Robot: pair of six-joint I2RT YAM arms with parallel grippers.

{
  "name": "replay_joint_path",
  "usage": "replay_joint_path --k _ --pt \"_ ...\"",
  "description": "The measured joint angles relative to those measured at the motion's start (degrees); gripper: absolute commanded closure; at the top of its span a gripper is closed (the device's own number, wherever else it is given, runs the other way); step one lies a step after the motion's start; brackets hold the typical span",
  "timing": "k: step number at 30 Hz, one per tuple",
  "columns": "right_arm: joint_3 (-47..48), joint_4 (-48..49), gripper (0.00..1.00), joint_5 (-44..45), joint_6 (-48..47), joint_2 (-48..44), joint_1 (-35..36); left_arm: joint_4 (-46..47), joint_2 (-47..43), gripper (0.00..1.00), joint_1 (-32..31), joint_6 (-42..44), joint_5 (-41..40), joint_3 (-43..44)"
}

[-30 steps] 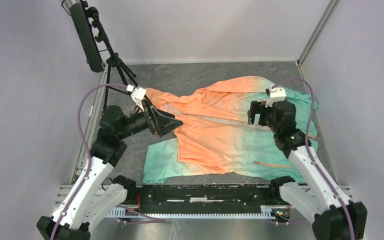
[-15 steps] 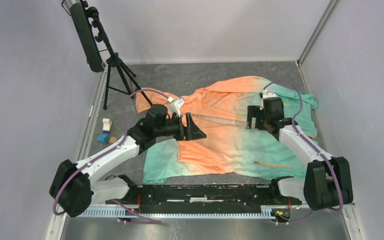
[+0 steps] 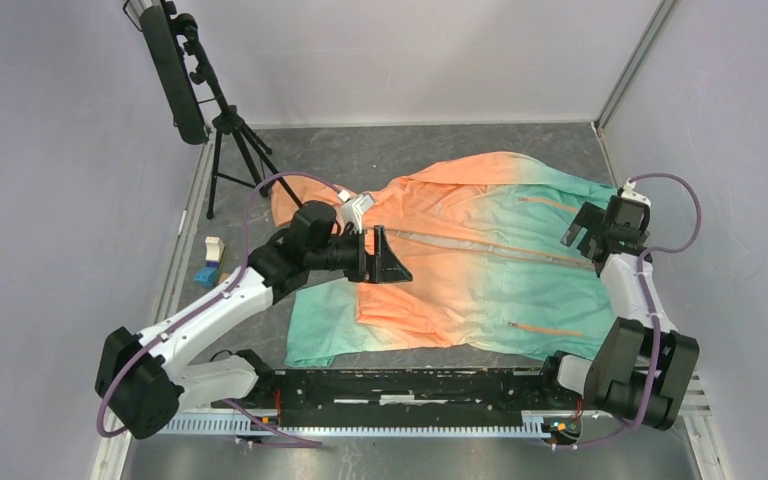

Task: Zip up the jacket

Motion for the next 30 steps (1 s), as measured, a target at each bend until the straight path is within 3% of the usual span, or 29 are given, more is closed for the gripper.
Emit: replay_joint_path --k 3,11,16,20,30 --pt "1.38 -1.51 0.02 0.98 -0.87 3.06 -1.36 -4.92 -1.11 0.01 0.00 2.71 0.02 2.38" --pt "4.07 -1.68 0.08 -2.27 -2.82 10.71 -9.53 -13.38 -0.70 0.00 0.00 9.38 0.07 7.19" --pt "-0.24 2.95 0.20 -7.26 -0.98 10.45 -16.72 -12.31 1.64 0.00 0.00 9.53 0.50 7.74" --pt "-1.95 5.73 0.30 -9.35 0.52 10.78 -17.84 -10.82 3.06 0.01 -0.42 8.52 0.11 7.78" --pt "-2.23 14.73 0.37 -9.51 2.62 15.47 -17.55 -8.61 7.37 0.02 -2.32 5.55 -4.48 11.21"
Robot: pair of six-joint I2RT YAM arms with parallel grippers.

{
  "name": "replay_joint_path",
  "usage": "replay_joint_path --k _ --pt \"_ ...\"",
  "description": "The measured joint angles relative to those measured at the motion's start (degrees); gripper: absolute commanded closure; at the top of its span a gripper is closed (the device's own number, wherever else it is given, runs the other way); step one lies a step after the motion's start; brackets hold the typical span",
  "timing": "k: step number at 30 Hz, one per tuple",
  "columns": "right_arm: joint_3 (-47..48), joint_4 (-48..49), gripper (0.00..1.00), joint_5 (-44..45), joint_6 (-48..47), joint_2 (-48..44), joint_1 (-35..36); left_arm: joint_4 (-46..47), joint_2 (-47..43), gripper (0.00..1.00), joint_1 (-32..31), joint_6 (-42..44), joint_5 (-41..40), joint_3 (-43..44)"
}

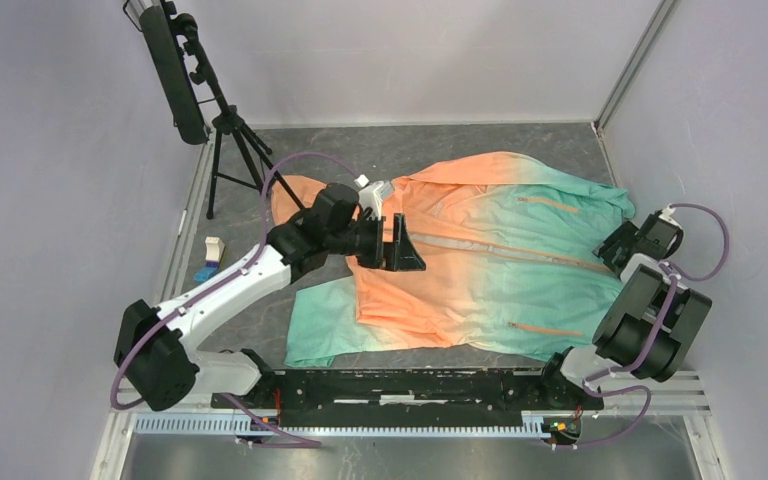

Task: Zip up the jacket

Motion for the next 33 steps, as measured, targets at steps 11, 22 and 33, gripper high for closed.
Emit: replay_joint_path --k 11,22,33 --pt "-0.81 3.43 0.31 3.69 -1.11 1.27 1.03 1.53 7.74 0.02 -3.72 -0.02 -2.23 7.19" --pt "0.76 3.89 0.54 6.80 -2.97 4.61 3.82 2.32 16.44 0.06 -4.28 -0.44 -2.73 10.23" --pt "4.83 0.13 1.00 10.67 -8.00 4.42 9.55 3.67 22.45 0.06 -4.28 -1.73 -3.04 16.20"
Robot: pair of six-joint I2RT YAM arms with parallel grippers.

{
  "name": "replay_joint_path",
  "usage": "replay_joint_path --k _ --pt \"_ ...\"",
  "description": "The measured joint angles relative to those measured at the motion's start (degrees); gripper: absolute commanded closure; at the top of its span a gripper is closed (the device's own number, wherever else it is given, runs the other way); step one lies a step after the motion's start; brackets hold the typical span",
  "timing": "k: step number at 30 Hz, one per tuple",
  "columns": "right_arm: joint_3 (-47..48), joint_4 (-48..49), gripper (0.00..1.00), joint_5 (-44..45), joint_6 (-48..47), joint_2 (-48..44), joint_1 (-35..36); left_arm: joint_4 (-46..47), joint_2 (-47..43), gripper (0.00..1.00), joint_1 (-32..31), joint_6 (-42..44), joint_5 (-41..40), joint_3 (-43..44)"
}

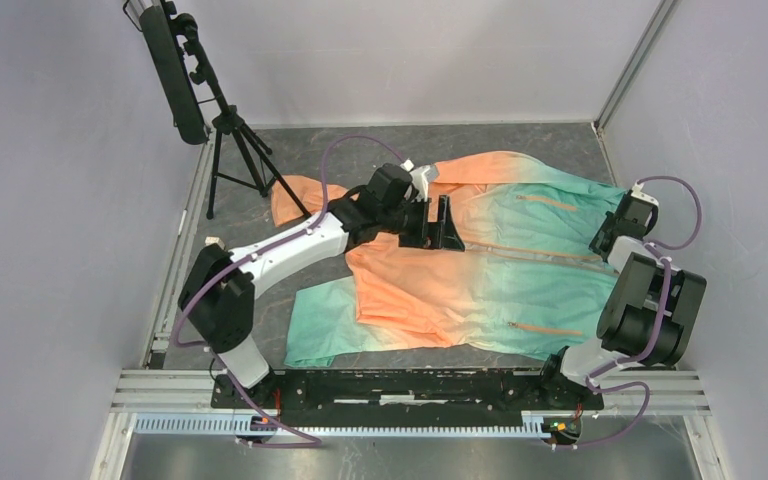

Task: Zip up the jacket

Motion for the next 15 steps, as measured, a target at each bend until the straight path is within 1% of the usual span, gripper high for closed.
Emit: replay_joint_path --k 4,7,8,12,14,15 --pt "0.46 -0.96 0.99 0.15 -0.68 -0.04 0.20 2.67 3.56 0.06 0.00 -2.08 0.87 2.73" --pt "0.63 -1.01 0.89 -0.17 -0.63 -0.04 0.20 4.35 6.01 0.06 -0.09 -4.07 2.01 3.39" --pt "0.63 -1.03 0.82 -0.28 -0.61 -0.04 0.20 4.48 6.45 0.06 -0.15 -4.44 2.08 3.39" --pt "0.63 -1.05 0.62 -0.85 -0.09 -0.04 0.17 4.46 6.93 0.06 -0.48 -4.66 2.05 3.43" --pt "0.63 -1.03 0.56 -1.36 0.15 -0.04 0.17 3.69 6.97 0.05 -0.52 -4.55 1.86 3.74" --pt "0.63 -1.03 0.56 -1.53 0.26 -0.04 0.17 3.17 7.08 0.06 -0.52 -4.44 1.57 4.00"
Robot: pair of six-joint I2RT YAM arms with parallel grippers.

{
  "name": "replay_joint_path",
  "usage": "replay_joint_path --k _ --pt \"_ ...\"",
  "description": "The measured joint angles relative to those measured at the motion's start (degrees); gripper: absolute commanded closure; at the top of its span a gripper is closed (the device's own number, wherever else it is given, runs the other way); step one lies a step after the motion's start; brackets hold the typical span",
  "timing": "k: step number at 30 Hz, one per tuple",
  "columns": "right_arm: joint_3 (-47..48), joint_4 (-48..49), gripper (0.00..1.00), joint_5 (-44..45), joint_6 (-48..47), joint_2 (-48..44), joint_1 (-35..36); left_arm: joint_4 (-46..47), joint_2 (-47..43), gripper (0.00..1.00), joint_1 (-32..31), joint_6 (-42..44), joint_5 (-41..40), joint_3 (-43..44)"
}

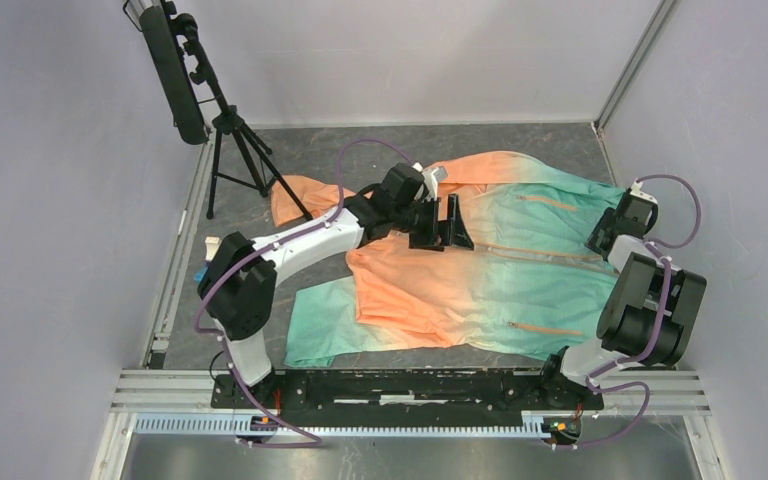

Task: Zip up the jacket

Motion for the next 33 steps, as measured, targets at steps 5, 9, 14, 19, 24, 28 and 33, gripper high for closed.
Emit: replay_joint_path --k 5,9,14,19,24,28,33 --pt "0.24 0.11 0.63 -0.33 0.11 1.49 0.00 -2.49 3.37 0.18 1.38 0.42 -1.70 3.32" --pt "0.39 0.24 0.68 -1.20 0.11 3.72 0.02 -3.23 7.96 0.28 5.05 0.24 -4.70 5.60" --pt "1.90 0.20 0.74 -1.86 -0.33 4.94 0.92 -4.09 13.75 0.34 9.55 0.33 -12.66 9.11" --pt "3.28 0.37 0.81 -2.56 -0.96 6.51 2.08 -3.15 17.11 0.36 13.07 0.28 -17.31 9.42" --pt "4.28 0.85 0.82 -2.86 -1.16 7.91 3.21 -1.62 20.17 0.36 17.38 -0.33 -19.15 9.07" --pt "7.02 0.81 0.82 -2.89 -1.18 10.25 5.55 0.35 20.20 0.31 21.07 -0.76 -19.43 8.46" --pt "11.23 0.22 0.81 -3.34 -1.16 13.49 9.70 0.74 20.20 0.29 25.42 -0.76 -19.63 8.48"
